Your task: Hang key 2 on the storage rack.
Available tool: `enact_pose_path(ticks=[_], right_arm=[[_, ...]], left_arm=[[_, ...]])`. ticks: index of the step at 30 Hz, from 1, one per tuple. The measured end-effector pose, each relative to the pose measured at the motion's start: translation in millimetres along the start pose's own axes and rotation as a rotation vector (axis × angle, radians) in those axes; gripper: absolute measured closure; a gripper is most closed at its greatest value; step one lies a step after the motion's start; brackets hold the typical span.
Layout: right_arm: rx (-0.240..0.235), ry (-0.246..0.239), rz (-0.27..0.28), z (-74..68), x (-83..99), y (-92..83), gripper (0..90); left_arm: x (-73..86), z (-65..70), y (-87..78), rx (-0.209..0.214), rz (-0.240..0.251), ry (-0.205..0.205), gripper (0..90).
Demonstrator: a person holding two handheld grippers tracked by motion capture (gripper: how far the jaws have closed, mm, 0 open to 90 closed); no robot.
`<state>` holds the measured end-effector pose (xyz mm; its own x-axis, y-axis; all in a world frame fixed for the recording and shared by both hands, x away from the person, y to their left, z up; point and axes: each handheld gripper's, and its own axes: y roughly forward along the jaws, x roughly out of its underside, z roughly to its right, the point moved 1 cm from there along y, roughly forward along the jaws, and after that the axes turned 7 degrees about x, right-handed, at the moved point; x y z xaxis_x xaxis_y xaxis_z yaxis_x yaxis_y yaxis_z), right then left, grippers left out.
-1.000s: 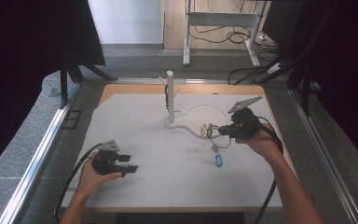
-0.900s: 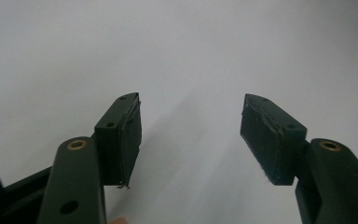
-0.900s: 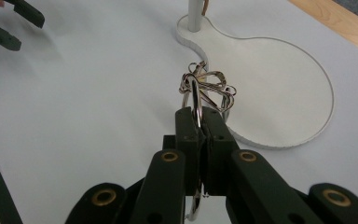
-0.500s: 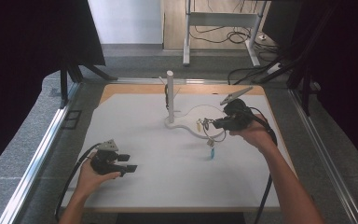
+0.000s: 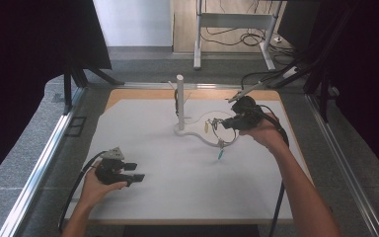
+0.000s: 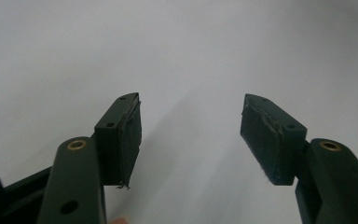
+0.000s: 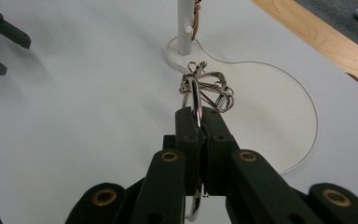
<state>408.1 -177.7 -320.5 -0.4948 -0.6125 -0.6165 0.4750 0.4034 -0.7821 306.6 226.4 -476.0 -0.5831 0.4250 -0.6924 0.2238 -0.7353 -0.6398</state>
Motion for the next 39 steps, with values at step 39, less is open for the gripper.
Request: enact_pose_path(ticks=[39], right_arm=[[0.025, 0.046, 0.017, 18.4, -38.3, 8.0, 87.1]], left_arm=[[-0.1, -1.7, -2.0, 0.002, -0.002, 0.006, 39.0]])
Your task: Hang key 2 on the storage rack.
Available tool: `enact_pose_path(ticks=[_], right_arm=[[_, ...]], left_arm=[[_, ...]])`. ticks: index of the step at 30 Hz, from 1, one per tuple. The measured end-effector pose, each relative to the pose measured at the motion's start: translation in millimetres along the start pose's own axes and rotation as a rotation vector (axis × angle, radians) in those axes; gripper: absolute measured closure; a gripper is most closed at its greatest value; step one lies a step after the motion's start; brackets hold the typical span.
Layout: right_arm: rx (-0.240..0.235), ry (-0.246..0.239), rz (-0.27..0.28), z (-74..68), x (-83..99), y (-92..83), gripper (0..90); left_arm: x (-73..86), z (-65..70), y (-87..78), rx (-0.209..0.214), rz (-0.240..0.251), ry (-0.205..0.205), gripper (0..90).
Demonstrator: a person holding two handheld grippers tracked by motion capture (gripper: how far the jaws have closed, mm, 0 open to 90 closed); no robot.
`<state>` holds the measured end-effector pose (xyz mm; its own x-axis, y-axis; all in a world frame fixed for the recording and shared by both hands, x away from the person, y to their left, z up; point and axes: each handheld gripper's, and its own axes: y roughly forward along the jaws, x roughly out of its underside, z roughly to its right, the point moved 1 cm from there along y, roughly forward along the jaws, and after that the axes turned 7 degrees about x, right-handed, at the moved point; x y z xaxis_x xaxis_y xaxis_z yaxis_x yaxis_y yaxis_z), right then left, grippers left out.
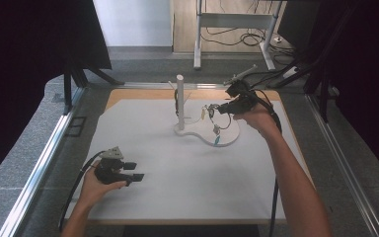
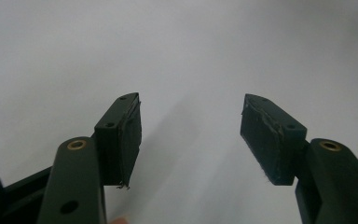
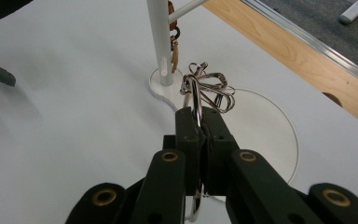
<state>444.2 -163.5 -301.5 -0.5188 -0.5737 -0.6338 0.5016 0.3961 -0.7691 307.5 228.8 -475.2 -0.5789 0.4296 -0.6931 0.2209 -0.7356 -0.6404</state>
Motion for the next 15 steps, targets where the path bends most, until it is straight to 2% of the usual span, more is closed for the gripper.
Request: enact_pose_path(ticks=[15], right_arm=[[0.015, 0.032, 0.016, 11.5, -16.4, 3.0, 87.2]], left_arm=[[-0.3, -0.3, -0.8, 0.000, 0.005, 0.002, 39.0]])
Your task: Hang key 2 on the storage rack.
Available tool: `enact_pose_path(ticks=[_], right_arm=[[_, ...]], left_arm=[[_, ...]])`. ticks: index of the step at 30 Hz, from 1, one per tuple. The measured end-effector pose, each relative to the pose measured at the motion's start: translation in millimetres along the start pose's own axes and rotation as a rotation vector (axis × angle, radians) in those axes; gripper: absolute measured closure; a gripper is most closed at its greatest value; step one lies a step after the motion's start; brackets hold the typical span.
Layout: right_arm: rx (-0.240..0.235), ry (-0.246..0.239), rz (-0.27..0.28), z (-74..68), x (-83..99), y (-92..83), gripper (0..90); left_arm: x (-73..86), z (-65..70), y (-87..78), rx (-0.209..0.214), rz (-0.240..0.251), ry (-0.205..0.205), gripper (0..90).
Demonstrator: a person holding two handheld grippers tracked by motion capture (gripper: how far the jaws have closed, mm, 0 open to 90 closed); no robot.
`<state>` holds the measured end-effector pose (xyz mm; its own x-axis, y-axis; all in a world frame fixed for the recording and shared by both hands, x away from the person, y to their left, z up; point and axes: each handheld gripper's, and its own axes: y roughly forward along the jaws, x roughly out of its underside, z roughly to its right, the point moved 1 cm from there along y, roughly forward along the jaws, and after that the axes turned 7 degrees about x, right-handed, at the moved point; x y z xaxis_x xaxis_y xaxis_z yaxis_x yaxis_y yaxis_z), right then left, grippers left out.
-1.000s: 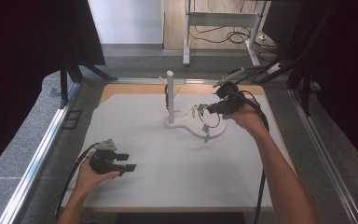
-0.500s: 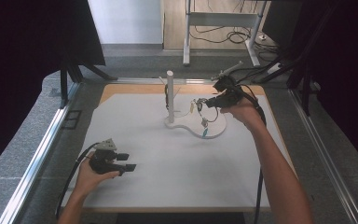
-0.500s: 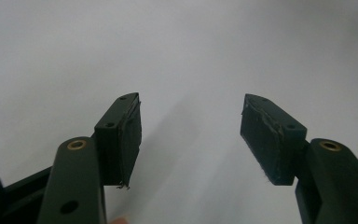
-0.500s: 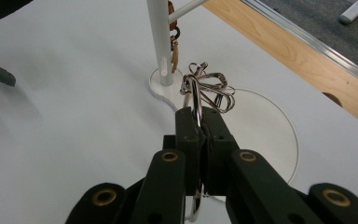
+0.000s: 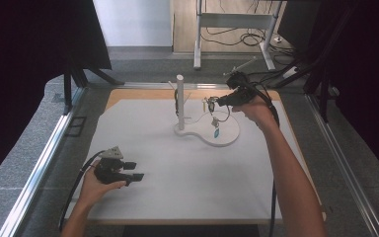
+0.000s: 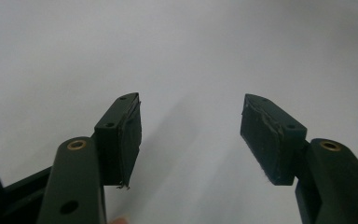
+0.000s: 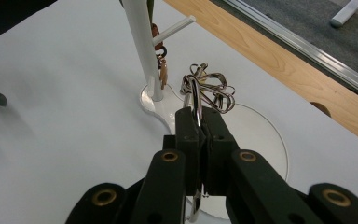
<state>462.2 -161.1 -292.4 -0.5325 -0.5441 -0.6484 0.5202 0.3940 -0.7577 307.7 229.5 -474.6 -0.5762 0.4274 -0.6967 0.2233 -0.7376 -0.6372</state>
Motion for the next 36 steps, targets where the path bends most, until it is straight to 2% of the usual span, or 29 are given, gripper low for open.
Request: enact_pose_path(ticks=[12, 36], right_arm=[[0.013, 0.005, -0.017, 2.8, -5.3, 11.7, 87.2], [0.025, 0.019, -0.014, 5.9, -17.7, 17.7, 87.2]], left_arm=[[0.0, -0.3, 0.4, 0.001, -0.001, 0.000, 39.0], [-0.4, -0.9, -0.6, 0.003, 0.001, 0.007, 39.0]])
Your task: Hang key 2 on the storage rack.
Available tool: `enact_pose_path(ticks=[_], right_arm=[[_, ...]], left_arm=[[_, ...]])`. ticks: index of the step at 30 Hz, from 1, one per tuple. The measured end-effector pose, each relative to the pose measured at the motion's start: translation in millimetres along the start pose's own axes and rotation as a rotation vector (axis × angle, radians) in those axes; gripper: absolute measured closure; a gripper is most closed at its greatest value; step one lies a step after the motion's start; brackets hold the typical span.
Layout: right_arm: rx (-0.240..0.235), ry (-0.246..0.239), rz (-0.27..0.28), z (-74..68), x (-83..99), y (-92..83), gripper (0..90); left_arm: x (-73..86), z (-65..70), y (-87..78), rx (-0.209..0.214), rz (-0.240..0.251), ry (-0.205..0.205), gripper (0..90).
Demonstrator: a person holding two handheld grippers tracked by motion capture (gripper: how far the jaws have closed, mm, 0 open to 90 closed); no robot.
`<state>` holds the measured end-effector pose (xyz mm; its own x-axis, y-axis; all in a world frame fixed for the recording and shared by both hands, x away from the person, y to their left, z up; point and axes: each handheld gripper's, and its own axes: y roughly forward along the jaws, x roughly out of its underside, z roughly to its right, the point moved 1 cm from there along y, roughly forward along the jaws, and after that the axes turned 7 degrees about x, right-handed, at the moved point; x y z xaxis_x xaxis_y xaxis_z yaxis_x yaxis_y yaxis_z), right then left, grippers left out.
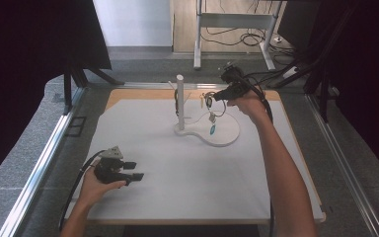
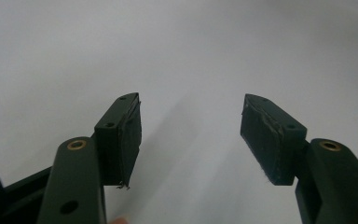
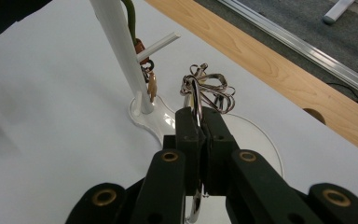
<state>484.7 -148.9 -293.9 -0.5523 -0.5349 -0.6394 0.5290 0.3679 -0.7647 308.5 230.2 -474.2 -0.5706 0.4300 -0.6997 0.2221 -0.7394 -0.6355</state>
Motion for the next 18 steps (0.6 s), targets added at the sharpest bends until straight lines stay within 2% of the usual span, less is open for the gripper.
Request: enact_pose_path(ticks=[10, 18], right_arm=[[0.012, 0.019, 0.011, 2.1, -9.3, 6.1, 87.2], [0.020, 0.036, 0.009, 3.6, -18.9, 25.6, 87.2]], left_arm=[[-0.2, 0.1, -2.6, 0.002, 0.008, 0.001, 39.0], [-0.3, 0.1, -6.4, 0.001, 0.021, 0.004, 38.9]])
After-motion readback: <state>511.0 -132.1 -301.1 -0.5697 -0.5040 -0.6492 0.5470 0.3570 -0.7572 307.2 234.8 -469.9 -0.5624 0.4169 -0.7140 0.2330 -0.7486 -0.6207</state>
